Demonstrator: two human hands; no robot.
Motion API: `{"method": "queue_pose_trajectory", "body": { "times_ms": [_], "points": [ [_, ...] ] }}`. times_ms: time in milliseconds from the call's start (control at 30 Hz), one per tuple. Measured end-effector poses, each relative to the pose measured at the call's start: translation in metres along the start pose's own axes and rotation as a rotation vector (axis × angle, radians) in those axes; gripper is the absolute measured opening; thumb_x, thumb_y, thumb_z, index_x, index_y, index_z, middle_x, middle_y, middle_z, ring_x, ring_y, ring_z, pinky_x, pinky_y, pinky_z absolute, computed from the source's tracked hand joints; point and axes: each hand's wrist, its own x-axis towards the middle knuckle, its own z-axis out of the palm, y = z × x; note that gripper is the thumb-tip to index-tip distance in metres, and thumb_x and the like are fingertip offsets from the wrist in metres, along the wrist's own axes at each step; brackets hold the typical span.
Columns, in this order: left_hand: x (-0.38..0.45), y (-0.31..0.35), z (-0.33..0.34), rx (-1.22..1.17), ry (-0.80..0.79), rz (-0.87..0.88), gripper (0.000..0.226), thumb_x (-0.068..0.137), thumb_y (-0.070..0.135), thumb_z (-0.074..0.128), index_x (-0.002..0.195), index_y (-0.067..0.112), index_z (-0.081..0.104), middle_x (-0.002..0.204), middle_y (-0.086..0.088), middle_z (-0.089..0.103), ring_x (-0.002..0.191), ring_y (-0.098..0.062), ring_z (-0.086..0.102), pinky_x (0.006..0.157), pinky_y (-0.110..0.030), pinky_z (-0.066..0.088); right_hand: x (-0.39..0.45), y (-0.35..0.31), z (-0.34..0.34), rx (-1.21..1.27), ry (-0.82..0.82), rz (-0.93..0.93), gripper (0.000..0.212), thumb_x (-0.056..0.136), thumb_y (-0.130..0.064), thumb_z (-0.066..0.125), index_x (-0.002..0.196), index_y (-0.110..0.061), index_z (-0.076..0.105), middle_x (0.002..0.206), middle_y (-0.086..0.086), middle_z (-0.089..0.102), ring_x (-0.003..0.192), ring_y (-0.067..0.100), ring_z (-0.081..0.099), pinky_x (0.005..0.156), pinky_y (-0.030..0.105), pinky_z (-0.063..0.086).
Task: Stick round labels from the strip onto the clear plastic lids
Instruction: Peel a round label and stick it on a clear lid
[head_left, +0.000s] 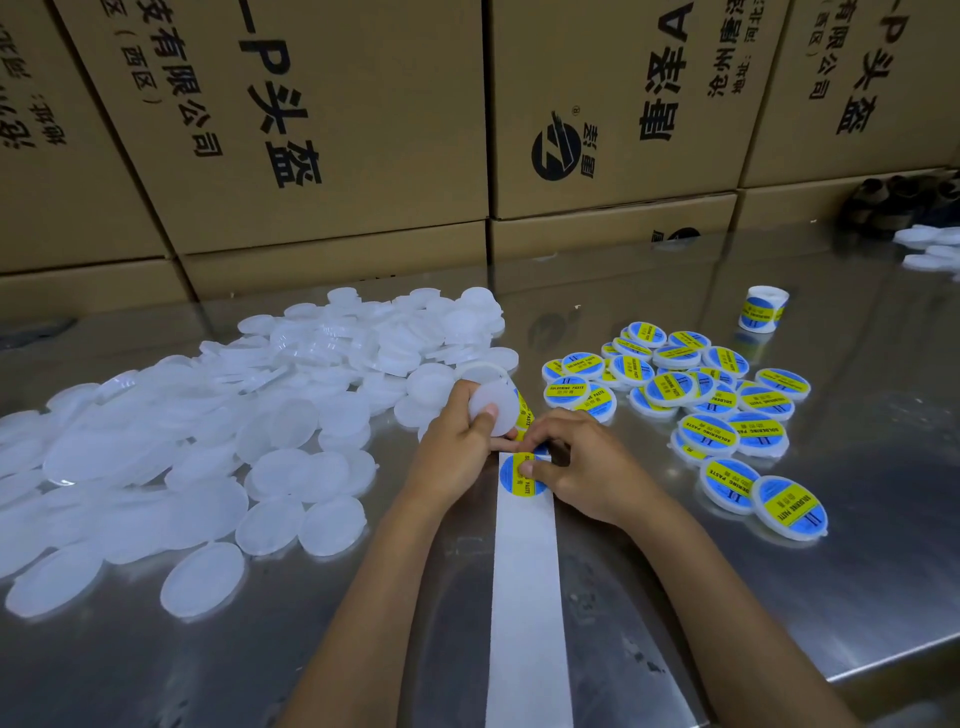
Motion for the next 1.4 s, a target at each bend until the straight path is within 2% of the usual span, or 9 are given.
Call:
{"method": "queue_pose_trajectory", "body": {
  "times_ms": [100,200,433,567,700,867,1100,1300,1400],
  "points": [
    [-0.002,0.001,-0.001,-0.005,0.006,0.001,0.016,0.107,0.021,0.041,0.122,0.023,0.047,0.099,-0.005,0.077,0.090,-0.018,0.076,0.103,-0.049,0.050,-0.001,-0.001,0.001,-0.016,0.025,-0.012,0.012,0.083,-0.017,0.077,0.093,-0.015,0.071,0.096,-0.007,0.060,0.094,0.007,0.048,0.079,0.013,0.034],
    [-0.004,0.003,-0.001,0.042,0.009,0.008,0.022,0.108,0.025,0.041,0.129,0.022,0.046,0.115,-0.006,0.072,0.098,-0.019,0.074,0.102,-0.048,0.051,-0.002,-0.002,0.001,-0.007,0.073,-0.009,0.011,0.081,-0.020,0.079,0.087,-0.022,0.071,0.079,-0.017,0.053,0.084,-0.002,0.045,0.071,0.008,0.031],
    [-0.007,0.010,-0.002,0.044,0.038,0.012,0.013,0.106,0.022,0.042,0.116,0.029,0.048,0.120,-0.002,0.066,0.089,-0.013,0.075,0.095,-0.038,0.054,-0.001,-0.011,-0.002,0.104,0.172,-0.045,0.012,0.079,-0.013,0.080,0.080,-0.021,0.071,0.083,-0.013,0.064,0.092,0.009,0.051,0.081,0.016,0.038],
    [-0.008,0.012,-0.003,0.107,0.039,0.005,0.016,0.106,0.024,0.042,0.120,0.024,0.049,0.121,-0.005,0.063,0.102,-0.025,0.068,0.096,-0.043,0.053,-0.002,-0.019,-0.006,0.451,0.122,0.053,0.016,0.083,0.000,0.074,0.080,-0.013,0.066,0.078,-0.002,0.065,0.076,0.016,0.059,0.074,0.028,0.050],
    [-0.009,0.017,-0.007,-0.134,0.038,-0.054,0.017,0.104,0.015,0.046,0.101,0.025,0.059,0.098,-0.002,0.071,0.076,-0.014,0.075,0.069,-0.020,0.055,-0.003,-0.020,-0.013,0.786,0.091,0.138,0.016,0.084,0.001,0.072,0.089,-0.010,0.061,0.083,0.004,0.069,0.077,0.015,0.064,0.076,0.022,0.052],
    [-0.008,0.022,-0.009,-0.322,0.055,-0.113,0.023,0.103,0.010,0.047,0.100,0.024,0.066,0.093,-0.004,0.073,0.072,-0.014,0.075,0.059,-0.023,0.058,0.000,-0.019,-0.014,1.032,0.128,0.214,0.021,0.085,0.005,0.067,0.088,-0.014,0.059,0.086,0.007,0.069,0.082,0.023,0.063,0.076,0.027,0.050],
    [-0.013,0.032,-0.004,-0.604,0.054,-0.185,0.030,0.100,0.003,0.041,0.111,0.008,0.069,0.114,-0.024,0.070,0.085,-0.031,0.073,0.067,-0.038,0.063,0.002,-0.021,-0.009,0.927,0.256,0.157,0.027,0.083,0.007,0.069,0.085,-0.018,0.059,0.081,-0.007,0.069,0.075,0.013,0.065,0.067,0.023,0.054],
    [-0.021,0.044,0.003,-0.694,-0.045,-0.143,0.047,0.101,0.003,0.034,0.129,0.021,0.067,0.110,-0.012,0.071,0.100,-0.031,0.072,0.095,-0.046,0.057,0.005,-0.023,-0.003,0.817,0.382,0.047,0.034,0.080,0.013,0.070,0.084,-0.018,0.058,0.081,-0.017,0.066,0.075,0.004,0.063,0.069,0.019,0.054],
    [-0.024,0.051,0.002,-0.721,-0.069,-0.151,0.040,0.103,0.013,0.036,0.128,0.016,0.068,0.131,-0.024,0.063,0.108,-0.033,0.069,0.095,-0.043,0.058,0.006,-0.024,-0.001,0.778,0.396,0.030,0.034,0.080,0.012,0.070,0.085,-0.019,0.057,0.082,-0.020,0.067,0.075,0.002,0.063,0.069,0.019,0.053]
  ]
}}
